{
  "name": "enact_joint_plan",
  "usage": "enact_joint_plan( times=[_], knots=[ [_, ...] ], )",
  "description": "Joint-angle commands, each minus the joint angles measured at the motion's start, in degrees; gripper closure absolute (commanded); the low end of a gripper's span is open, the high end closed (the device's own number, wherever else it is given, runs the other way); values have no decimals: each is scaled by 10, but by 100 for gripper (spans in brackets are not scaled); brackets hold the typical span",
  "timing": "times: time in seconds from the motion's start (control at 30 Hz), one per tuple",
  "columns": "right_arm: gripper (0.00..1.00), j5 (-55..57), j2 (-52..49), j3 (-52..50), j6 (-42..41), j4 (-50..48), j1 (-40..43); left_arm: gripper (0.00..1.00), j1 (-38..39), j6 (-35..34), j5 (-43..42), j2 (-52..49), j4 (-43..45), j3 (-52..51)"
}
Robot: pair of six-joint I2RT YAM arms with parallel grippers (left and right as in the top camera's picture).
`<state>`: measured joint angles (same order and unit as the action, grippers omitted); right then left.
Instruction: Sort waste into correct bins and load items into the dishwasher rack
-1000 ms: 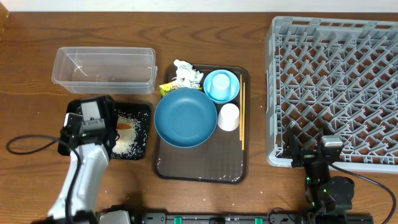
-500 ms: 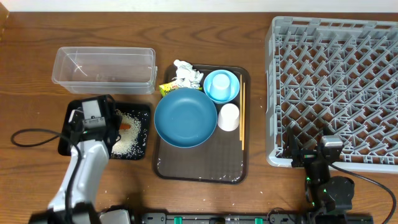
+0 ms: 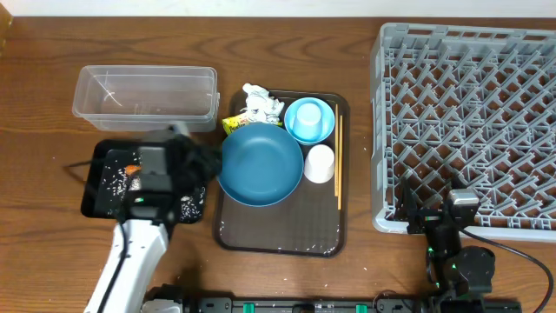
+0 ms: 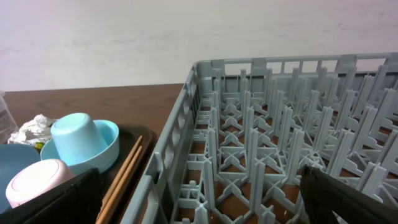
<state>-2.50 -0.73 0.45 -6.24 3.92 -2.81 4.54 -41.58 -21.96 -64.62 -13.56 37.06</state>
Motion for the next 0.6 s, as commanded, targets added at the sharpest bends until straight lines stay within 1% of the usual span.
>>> enact_joint_plan(
  times=[0.0, 0.07, 0.1, 0.2, 0.3, 0.4, 0.57],
  knots=[
    [1, 6, 0, -1, 8, 2, 10, 81, 70, 28, 47, -32, 12, 7],
    [1, 6, 0, -1, 8, 2, 10, 81, 109, 28, 72, -54, 29, 7],
    [1, 6, 0, -1, 8, 2, 10, 85, 127, 28, 85, -66, 38, 7],
    [1, 6, 0, -1, 8, 2, 10, 85, 176, 28, 117, -107, 67, 7],
    [1, 6, 0, -1, 8, 2, 10, 85, 208, 28, 145, -146, 79, 7],
    [1, 6, 0, -1, 8, 2, 10, 86, 223, 41, 158, -177, 78, 7],
    [1, 6, 0, -1, 8, 2, 10, 92, 224, 45, 143, -193, 59, 7]
  ],
)
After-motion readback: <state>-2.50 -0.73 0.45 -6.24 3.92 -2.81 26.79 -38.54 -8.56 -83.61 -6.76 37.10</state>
